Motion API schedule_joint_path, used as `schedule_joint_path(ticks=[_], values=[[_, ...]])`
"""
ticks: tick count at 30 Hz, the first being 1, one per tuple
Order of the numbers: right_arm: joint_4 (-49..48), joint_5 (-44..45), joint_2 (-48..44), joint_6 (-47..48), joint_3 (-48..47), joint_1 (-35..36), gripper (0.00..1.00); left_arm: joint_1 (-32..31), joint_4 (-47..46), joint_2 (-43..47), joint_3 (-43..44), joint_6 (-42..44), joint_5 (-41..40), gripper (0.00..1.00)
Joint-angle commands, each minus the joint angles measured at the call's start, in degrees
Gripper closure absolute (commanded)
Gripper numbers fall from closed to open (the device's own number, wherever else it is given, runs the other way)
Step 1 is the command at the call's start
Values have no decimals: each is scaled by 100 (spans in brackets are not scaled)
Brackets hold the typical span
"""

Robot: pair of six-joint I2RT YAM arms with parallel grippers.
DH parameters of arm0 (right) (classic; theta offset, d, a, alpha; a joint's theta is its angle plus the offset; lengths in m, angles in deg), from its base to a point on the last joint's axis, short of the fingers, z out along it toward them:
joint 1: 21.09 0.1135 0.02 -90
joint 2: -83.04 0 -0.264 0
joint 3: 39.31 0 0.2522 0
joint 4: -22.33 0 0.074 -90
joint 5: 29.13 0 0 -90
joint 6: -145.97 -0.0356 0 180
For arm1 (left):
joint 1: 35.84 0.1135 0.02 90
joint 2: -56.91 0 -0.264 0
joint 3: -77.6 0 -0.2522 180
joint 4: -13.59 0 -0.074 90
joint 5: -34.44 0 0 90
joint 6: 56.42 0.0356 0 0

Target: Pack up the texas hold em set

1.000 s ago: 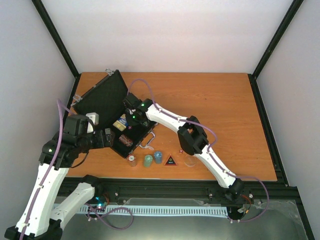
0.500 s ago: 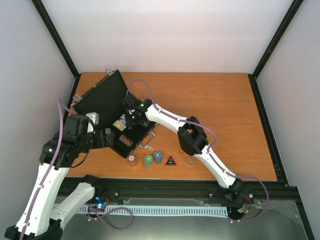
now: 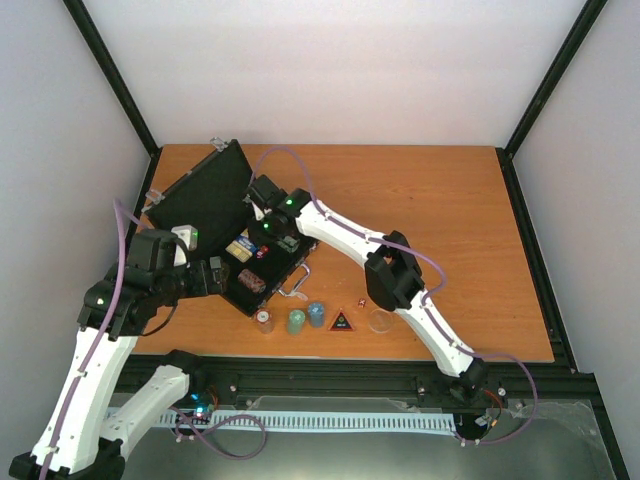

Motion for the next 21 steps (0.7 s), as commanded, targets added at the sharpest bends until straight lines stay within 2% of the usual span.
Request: schedule_joint_path(ticks=[1, 21], values=[[27, -441, 60, 52, -85, 25, 64, -26, 0, 70, 24, -15, 30, 0], [128, -256, 519, -106, -82, 26, 64, -27, 130, 99, 25, 26, -81, 0]])
